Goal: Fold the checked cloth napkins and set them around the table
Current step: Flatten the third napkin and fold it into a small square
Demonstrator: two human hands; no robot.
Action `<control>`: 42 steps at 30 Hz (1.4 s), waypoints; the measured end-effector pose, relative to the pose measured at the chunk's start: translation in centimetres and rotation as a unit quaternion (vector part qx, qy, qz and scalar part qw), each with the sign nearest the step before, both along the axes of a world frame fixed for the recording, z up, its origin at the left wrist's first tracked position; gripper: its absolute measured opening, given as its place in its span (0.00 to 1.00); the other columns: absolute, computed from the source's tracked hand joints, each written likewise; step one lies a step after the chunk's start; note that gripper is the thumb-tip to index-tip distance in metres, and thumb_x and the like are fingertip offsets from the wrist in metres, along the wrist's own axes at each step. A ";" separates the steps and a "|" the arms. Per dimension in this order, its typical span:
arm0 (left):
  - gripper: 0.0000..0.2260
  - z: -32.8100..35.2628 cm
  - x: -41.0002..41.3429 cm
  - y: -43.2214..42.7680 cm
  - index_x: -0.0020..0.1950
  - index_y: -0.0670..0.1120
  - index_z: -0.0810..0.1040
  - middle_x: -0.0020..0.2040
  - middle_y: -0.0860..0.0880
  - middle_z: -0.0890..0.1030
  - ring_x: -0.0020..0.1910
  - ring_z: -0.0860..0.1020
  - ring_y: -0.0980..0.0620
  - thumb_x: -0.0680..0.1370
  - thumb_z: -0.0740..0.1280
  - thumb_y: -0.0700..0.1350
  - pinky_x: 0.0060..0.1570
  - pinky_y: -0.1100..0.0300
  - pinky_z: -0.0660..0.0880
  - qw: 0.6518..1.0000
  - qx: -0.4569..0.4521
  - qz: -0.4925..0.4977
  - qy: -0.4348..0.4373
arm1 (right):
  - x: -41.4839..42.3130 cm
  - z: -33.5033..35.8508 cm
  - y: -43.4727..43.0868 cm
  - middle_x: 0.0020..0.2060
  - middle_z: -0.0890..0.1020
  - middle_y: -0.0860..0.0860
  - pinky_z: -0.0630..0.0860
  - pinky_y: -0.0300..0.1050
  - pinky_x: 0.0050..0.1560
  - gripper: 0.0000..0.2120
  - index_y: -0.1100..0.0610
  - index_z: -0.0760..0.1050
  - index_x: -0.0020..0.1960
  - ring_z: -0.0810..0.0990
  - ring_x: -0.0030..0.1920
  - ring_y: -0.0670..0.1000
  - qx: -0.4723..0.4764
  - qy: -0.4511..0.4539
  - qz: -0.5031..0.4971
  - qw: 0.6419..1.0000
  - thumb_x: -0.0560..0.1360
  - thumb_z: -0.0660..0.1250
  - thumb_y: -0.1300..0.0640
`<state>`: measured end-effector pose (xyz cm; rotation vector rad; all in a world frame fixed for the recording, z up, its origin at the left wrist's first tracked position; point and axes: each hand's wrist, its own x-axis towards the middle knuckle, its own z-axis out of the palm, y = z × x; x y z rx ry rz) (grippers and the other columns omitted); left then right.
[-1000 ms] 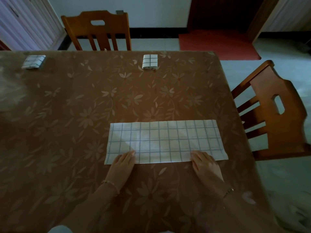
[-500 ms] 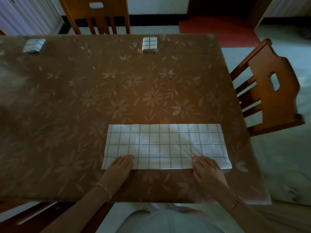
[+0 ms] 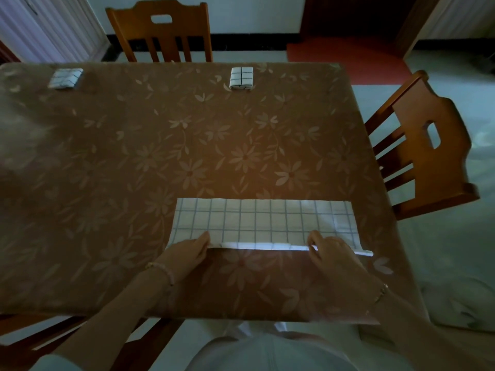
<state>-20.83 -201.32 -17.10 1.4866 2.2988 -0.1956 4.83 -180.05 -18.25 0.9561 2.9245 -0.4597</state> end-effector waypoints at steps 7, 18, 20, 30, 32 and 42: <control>0.10 2.0 -2.6 2.2 0.57 0.48 0.69 0.41 0.49 0.78 0.38 0.75 0.50 0.82 0.51 0.48 0.31 0.61 0.65 0.997 0.075 0.032 0.005 | -1.9 1.6 2.4 0.45 0.82 0.49 0.72 0.40 0.47 0.06 0.53 0.72 0.52 0.80 0.45 0.50 -0.024 0.000 -0.019 1.000 0.78 0.59 0.53; 0.04 1.5 -6.0 5.4 0.48 0.49 0.71 0.41 0.51 0.79 0.39 0.77 0.49 0.79 0.57 0.47 0.34 0.58 0.70 0.986 0.159 0.055 -0.003 | -5.8 1.9 5.8 0.46 0.81 0.49 0.73 0.44 0.48 0.06 0.54 0.75 0.49 0.78 0.47 0.51 -0.021 0.028 -0.059 0.998 0.75 0.63 0.54; 0.04 1.3 -6.5 6.0 0.46 0.49 0.72 0.42 0.52 0.78 0.39 0.75 0.52 0.78 0.59 0.46 0.34 0.61 0.67 0.984 0.168 0.061 -0.008 | -6.6 1.7 6.5 0.47 0.80 0.48 0.71 0.41 0.47 0.06 0.54 0.76 0.50 0.77 0.49 0.50 -0.022 0.024 -0.059 0.998 0.76 0.63 0.54; 0.04 -0.1 -7.5 8.4 0.45 0.47 0.77 0.44 0.50 0.77 0.42 0.74 0.49 0.77 0.62 0.43 0.39 0.59 0.63 0.976 0.182 0.116 0.005 | -8.9 -0.2 9.3 0.49 0.77 0.48 0.69 0.40 0.48 0.07 0.52 0.80 0.50 0.74 0.52 0.49 -0.003 0.004 -0.055 0.998 0.76 0.65 0.53; 0.04 -0.5 -7.7 8.6 0.45 0.48 0.77 0.44 0.50 0.78 0.42 0.75 0.48 0.77 0.63 0.43 0.39 0.58 0.63 0.978 0.178 0.110 0.008 | -9.0 -0.6 9.6 0.49 0.77 0.48 0.67 0.38 0.47 0.07 0.52 0.79 0.51 0.73 0.52 0.48 -0.007 -0.006 -0.056 0.998 0.76 0.65 0.52; 0.04 -2.5 -8.4 9.1 0.41 0.48 0.78 0.42 0.51 0.79 0.41 0.77 0.46 0.73 0.64 0.42 0.41 0.55 0.66 0.976 0.182 0.112 0.031 | -9.2 -1.9 10.0 0.40 0.78 0.47 0.67 0.41 0.41 0.00 0.51 0.79 0.42 0.73 0.45 0.49 0.000 0.016 -0.058 0.998 0.72 0.70 0.55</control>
